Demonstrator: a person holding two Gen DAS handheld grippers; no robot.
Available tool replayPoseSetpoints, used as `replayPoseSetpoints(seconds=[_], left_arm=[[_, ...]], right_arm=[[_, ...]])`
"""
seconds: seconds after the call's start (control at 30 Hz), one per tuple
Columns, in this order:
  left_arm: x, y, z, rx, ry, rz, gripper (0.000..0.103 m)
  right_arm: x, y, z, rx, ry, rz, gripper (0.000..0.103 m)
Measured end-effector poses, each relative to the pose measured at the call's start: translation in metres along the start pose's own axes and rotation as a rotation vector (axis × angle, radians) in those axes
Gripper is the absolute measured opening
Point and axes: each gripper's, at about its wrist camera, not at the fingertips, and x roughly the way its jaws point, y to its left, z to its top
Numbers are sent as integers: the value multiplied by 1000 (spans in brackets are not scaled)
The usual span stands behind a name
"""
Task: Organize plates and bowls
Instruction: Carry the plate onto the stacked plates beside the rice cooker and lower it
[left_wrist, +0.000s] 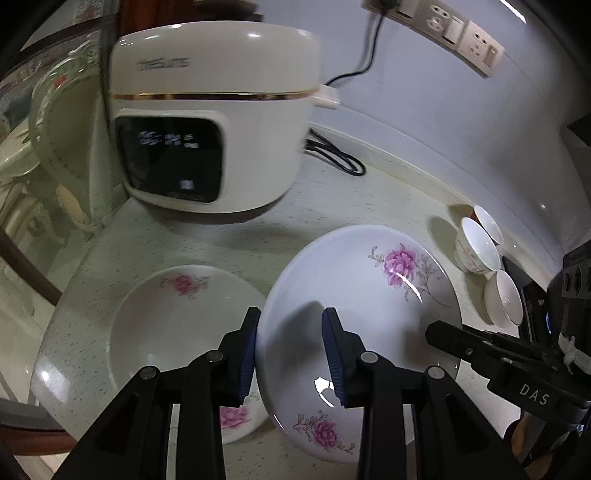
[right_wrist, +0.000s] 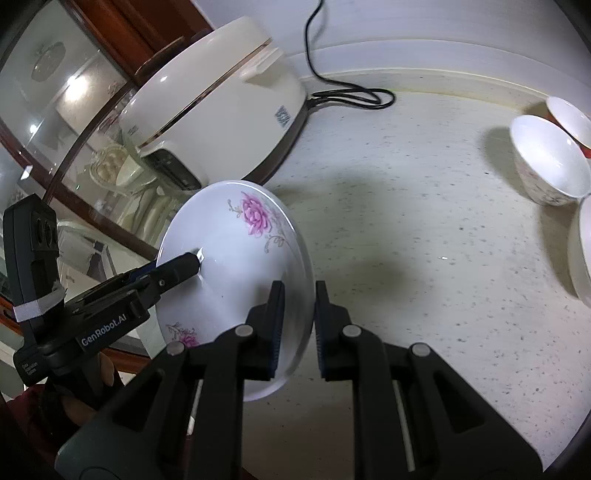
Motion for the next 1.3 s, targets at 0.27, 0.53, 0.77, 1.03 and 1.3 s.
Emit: replayPoseSetpoints(seconds=[0.27, 0.53, 0.77, 1.03, 1.3], left_arm=[[-11, 36, -3, -91, -14, 25, 34], [-14, 63, -6, -161, -19, 47, 34], [-12, 84, -4, -209, -23, 78, 34], [-5, 103, -2, -241, -12, 110, 34], [0, 113, -7, -248, -6, 139, 34]], right_arm=[[19, 31, 8, -52, 37, 20, 19], [36, 54, 17, -88, 63, 35, 20], [54, 75, 23, -132, 87, 41, 20], [78, 86, 29, -143, 135, 37, 20], [94, 95, 28, -172, 171, 24, 21]])
